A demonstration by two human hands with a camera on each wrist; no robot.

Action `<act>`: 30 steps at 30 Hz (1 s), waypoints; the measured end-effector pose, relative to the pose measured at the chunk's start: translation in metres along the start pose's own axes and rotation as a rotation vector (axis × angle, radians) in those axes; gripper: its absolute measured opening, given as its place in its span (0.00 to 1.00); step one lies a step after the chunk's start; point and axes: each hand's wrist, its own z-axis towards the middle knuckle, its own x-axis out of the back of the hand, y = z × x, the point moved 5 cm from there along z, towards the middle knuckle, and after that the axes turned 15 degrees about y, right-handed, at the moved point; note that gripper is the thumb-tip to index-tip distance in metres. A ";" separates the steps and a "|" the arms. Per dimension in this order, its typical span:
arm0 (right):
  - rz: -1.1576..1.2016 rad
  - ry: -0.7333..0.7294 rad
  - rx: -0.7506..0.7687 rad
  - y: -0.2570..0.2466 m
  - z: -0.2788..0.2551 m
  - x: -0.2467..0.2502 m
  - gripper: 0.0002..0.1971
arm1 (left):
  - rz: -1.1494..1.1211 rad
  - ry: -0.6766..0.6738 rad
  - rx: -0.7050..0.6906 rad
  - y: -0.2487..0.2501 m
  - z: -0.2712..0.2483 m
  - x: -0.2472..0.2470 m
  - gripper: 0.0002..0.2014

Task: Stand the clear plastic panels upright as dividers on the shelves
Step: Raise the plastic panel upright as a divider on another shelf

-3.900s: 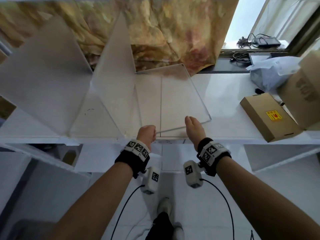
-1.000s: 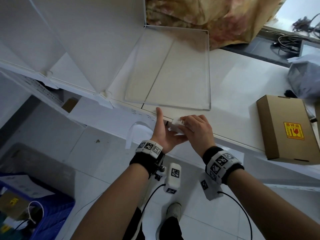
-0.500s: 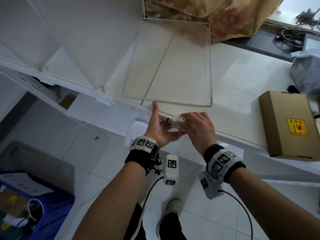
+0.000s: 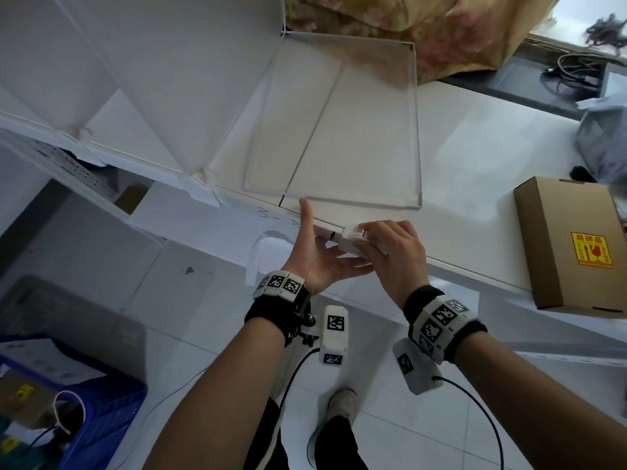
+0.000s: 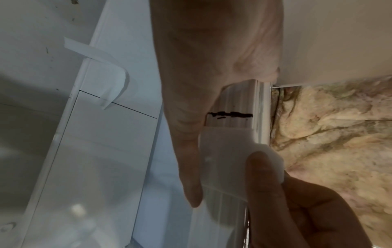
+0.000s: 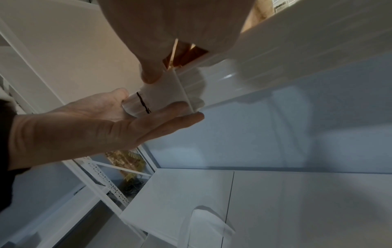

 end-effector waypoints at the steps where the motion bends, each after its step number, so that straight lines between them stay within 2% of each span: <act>1: 0.004 0.002 -0.001 0.000 0.000 0.000 0.06 | -0.006 0.001 0.006 0.000 0.001 0.000 0.54; 5: 0.007 0.016 0.015 0.000 0.000 0.000 0.06 | -0.053 0.023 0.007 0.000 0.003 0.000 0.52; 8: 0.003 0.021 0.019 0.000 -0.001 -0.001 0.06 | -0.052 0.045 -0.007 0.001 0.007 0.002 0.44; 13: -0.005 0.017 0.033 -0.001 -0.001 -0.004 0.07 | -0.028 0.062 -0.013 0.003 0.013 0.005 0.37; 24: 0.022 0.002 0.018 -0.005 0.001 -0.008 0.08 | 0.024 0.117 -0.061 0.005 0.021 0.011 0.31; 30: 0.029 0.026 -0.008 -0.007 0.000 -0.010 0.14 | 0.077 0.157 -0.122 0.009 0.026 0.015 0.28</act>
